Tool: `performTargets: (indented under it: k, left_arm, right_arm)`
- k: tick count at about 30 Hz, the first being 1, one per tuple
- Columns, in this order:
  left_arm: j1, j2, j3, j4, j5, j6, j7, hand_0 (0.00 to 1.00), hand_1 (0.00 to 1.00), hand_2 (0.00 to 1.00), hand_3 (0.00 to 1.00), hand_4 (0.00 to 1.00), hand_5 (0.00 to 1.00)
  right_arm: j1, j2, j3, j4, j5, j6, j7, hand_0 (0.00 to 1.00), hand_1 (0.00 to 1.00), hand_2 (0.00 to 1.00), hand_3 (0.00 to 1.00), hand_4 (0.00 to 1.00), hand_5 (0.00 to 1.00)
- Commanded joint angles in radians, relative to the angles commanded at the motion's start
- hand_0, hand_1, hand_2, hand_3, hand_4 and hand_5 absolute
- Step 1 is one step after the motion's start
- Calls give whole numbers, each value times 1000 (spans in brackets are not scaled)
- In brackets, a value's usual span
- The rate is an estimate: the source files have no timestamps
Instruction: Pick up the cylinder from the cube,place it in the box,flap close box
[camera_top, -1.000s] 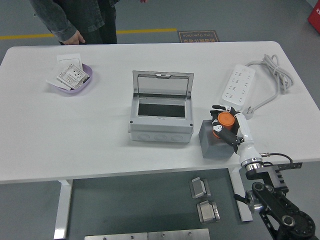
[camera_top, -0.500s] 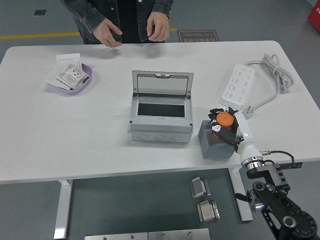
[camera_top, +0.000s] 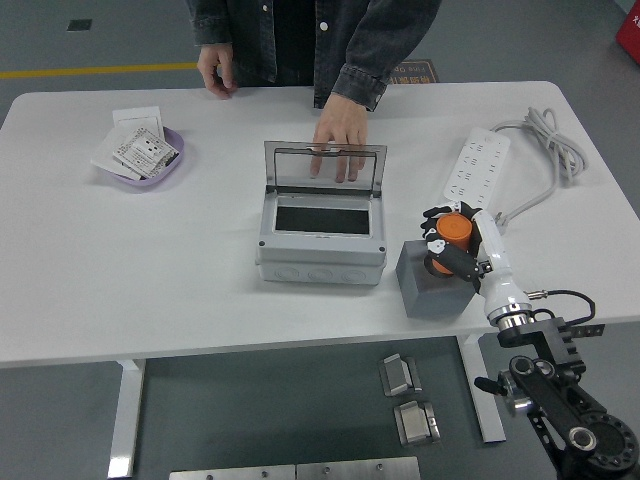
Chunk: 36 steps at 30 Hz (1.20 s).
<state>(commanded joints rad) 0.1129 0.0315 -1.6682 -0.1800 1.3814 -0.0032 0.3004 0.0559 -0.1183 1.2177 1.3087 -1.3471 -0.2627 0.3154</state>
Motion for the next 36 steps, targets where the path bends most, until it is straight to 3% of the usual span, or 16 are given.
performTargets:
  k: [11,12,17,18,23,24,36]
  left_arm:
    - [4,2,-26,0,29,6,5,635,617,570,597,669,275]
    - [5,2,-28,0,31,7,6,635,617,569,596,669,277]
    - [9,4,-43,0,47,11,10,635,617,569,596,669,277]
    - [10,5,-45,0,49,11,11,636,617,570,597,669,275]
    - [12,8,-51,0,54,13,15,636,617,570,597,669,275]
    - [12,8,-52,0,55,13,15,636,617,571,596,670,276]
    - [14,13,-73,0,75,15,24,635,619,570,596,669,276]
  right_arm:
    - [95,-53,-76,57,-160,-76,-70,498,387,434,360,10,2]
    - [109,-56,-86,55,-177,-80,-79,131,252,434,358,2,2]
    - [200,-50,-159,23,-270,-145,-113,131,252,434,358,2,2]
    - [218,-44,-174,12,-286,-161,-117,6,175,433,358,2,2]
    - [313,-8,-245,-50,-377,-205,-157,6,175,433,358,2,2]
    - [327,-4,-256,-59,-392,-207,-166,2,116,440,359,3,2]
    - [450,36,-388,-114,-530,-178,-321,2,95,440,355,3,2]
